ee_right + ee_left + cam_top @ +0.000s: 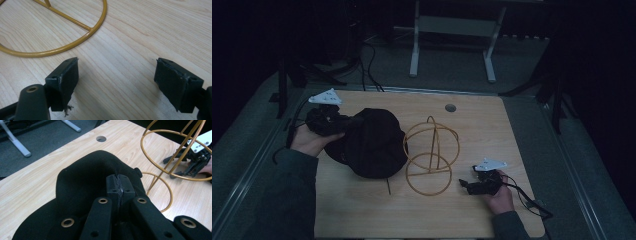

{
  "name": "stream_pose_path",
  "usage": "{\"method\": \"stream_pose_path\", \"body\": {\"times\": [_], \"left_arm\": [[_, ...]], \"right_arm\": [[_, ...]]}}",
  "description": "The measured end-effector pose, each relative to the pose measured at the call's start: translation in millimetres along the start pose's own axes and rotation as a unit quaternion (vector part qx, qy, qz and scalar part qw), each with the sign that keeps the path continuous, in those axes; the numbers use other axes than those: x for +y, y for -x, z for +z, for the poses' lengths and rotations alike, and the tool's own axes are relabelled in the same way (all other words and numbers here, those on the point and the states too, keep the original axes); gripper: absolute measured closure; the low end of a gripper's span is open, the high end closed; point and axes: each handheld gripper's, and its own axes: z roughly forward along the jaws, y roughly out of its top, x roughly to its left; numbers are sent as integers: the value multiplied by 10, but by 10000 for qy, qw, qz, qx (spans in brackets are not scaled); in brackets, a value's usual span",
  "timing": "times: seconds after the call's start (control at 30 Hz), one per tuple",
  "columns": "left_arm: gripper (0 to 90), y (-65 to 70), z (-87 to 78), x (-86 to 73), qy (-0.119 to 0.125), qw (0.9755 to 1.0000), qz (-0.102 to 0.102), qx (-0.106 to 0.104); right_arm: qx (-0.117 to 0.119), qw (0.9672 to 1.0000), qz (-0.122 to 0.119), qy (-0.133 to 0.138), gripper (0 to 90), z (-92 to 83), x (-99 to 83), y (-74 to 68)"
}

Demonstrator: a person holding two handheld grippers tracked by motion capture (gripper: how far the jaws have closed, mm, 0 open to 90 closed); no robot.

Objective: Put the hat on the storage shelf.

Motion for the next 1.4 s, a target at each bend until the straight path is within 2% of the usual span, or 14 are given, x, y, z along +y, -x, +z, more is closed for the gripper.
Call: {"method": "stream_pose_path", "body": {"times": [0.27,0.77,0.93,1.17,1.4], "left_arm": [[889,-3,-71,46,76,9999,-55,36],[889,71,-215,242,178,9998,-81,94],[889,90,-242,313,242,9996,-149,81],[889,124,-256,408,265,9995,-142,89],[888,125,-284,451,410,9990,-201,20]], "right_arm": [[-1,10000,-3,-1,193,0,0,1],[3,10000,3,-6,193,-1,0,0],[5,10000,9,-5,192,-1,0,0],[12,10000,23,-2,192,2,3,1],[14,10000,22,0,192,2,3,2]]}}
